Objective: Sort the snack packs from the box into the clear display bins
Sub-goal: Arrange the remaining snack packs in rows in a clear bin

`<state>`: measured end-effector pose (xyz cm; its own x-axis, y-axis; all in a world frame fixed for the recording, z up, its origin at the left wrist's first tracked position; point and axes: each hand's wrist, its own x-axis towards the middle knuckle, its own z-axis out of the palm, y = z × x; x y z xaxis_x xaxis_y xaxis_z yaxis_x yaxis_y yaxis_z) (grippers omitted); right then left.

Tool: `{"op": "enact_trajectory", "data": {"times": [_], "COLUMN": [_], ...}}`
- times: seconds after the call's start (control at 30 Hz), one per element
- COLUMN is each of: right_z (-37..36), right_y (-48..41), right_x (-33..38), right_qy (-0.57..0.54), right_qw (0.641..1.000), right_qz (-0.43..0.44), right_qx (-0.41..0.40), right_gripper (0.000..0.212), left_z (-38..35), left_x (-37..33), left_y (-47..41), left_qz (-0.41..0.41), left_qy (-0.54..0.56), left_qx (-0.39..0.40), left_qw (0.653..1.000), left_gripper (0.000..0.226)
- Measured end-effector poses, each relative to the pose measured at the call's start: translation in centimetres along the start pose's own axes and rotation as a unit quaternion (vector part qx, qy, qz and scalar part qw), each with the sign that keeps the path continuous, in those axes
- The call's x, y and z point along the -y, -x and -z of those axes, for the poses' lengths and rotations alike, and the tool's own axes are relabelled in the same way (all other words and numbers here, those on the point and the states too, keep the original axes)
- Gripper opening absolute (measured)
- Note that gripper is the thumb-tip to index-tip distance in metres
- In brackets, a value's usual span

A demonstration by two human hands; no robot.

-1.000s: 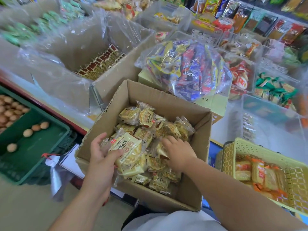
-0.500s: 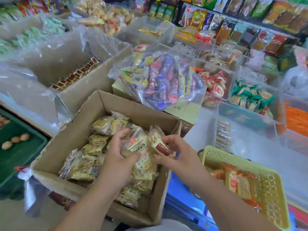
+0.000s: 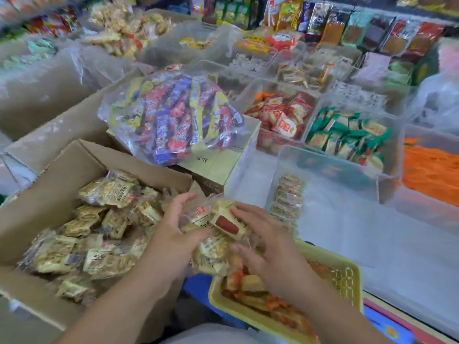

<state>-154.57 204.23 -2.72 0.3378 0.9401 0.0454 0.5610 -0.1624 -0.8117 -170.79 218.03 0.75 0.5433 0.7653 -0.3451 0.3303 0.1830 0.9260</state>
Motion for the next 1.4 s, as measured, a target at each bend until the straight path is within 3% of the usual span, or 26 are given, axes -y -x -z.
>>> {"op": "enact_trajectory", "data": {"times": [0.3,0.57,0.87,1.07,1.13,1.2,1.3,1.4], "right_z": [7.8,14.2,12.4,10.4,10.1,10.1,11.0,11.4], "right_y": [-1.1,-7.5,-17.8,-19.1,-19.2,-19.1,-18.7,-19.0], "right_x": [-8.7,-19.4,-25.7,-28.5,-29.1,-29.4,-30.0,-30.6], "right_qy": [-0.041,0.129,0.324,0.353,0.331,0.228,0.088,0.100], "right_qw": [0.991,0.962,0.922,0.903,0.910,0.938,0.954,0.950], "right_qz": [-0.089,-0.178,-0.211,-0.237,-0.228,-0.226,-0.247,-0.249], "right_qx": [-0.093,-0.159,0.000,0.059,0.100,0.132,0.145,0.162], "right_gripper": [0.030,0.034,0.027,0.037,0.049,0.056,0.046,0.038], "left_z": [-7.4,-12.6,-13.5,-13.6,-13.6,-13.5,-13.5,-13.4], "left_x": [-0.6,0.6,3.0,3.1,3.2,3.2,3.3,3.7], "left_y": [-5.3,-10.1,-11.6,-11.8,-11.9,-12.0,-12.0,-12.1], "left_qz": [0.046,0.151,0.202,0.200,0.197,0.195,0.192,0.190], "left_qy": [-0.025,-0.019,0.000,0.016,0.016,0.018,0.022,0.029], "left_qx": [0.003,0.086,0.101,0.101,0.102,0.100,0.099,0.094], "left_qw": [0.999,0.985,0.974,0.974,0.975,0.975,0.976,0.977], "left_gripper": [0.058,0.061,0.061,0.061,0.060,0.060,0.057,0.051]}}
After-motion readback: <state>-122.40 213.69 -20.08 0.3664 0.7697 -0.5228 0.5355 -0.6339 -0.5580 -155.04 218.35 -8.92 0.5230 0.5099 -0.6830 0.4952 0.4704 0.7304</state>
